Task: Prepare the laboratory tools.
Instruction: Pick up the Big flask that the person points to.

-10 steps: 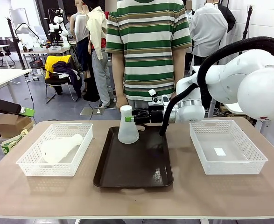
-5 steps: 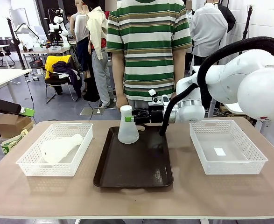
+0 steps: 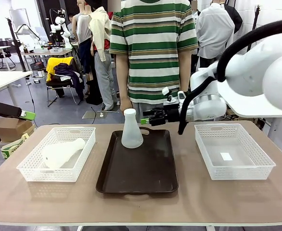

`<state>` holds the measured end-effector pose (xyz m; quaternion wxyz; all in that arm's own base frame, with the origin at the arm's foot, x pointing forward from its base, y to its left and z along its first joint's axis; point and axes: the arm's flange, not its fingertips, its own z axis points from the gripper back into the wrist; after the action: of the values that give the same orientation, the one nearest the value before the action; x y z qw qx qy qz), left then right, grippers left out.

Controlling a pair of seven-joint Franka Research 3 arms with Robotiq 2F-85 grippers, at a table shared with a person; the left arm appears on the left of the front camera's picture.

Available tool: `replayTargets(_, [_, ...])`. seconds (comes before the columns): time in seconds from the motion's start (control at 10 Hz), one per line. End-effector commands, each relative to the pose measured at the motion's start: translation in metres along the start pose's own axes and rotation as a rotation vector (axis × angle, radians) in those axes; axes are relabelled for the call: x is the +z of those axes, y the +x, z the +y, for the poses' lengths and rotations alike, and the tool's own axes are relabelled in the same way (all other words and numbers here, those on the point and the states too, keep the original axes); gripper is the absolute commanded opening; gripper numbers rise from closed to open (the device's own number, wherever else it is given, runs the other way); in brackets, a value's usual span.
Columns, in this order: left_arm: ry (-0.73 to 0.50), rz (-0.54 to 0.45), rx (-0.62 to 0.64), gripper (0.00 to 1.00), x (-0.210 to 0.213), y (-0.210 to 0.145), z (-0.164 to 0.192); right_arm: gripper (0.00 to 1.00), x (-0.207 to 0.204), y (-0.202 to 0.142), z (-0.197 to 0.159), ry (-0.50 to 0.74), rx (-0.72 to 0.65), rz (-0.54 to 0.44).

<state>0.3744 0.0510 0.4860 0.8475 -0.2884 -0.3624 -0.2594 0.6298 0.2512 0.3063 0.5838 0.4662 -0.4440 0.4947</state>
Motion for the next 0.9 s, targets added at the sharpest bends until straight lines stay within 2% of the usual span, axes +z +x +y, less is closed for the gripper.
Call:
replayTargets(0.0, [-0.011, -0.027, -0.016, 1.00, -0.001, -0.001, 0.003, 1.00, 0.023, 0.015, 0.024, -0.067, 0.018, 0.112])
replayTargets(0.3, [-0.011, -0.027, -0.016, 1.00, -0.001, -0.001, 0.003, 1.00, 0.081, 0.061, 0.040, -0.168, 0.040, 0.201])
replayTargets(0.5, [-0.011, -0.027, -0.016, 1.00, -0.001, -0.001, 0.003, 1.00, 0.134, 0.077, 0.057, -0.265, 0.024, 0.207])
replayTargets(0.6, [-0.011, -0.027, -0.016, 1.00, -0.001, -0.001, 0.003, 1.00, 0.158, 0.073, 0.064, -0.331, 0.015, 0.196])
replayTargets(0.8, [-0.011, -0.027, -0.016, 1.00, -0.001, -0.001, 0.003, 1.00, 0.203, 0.044, 0.074, -0.398, -0.053, 0.134])
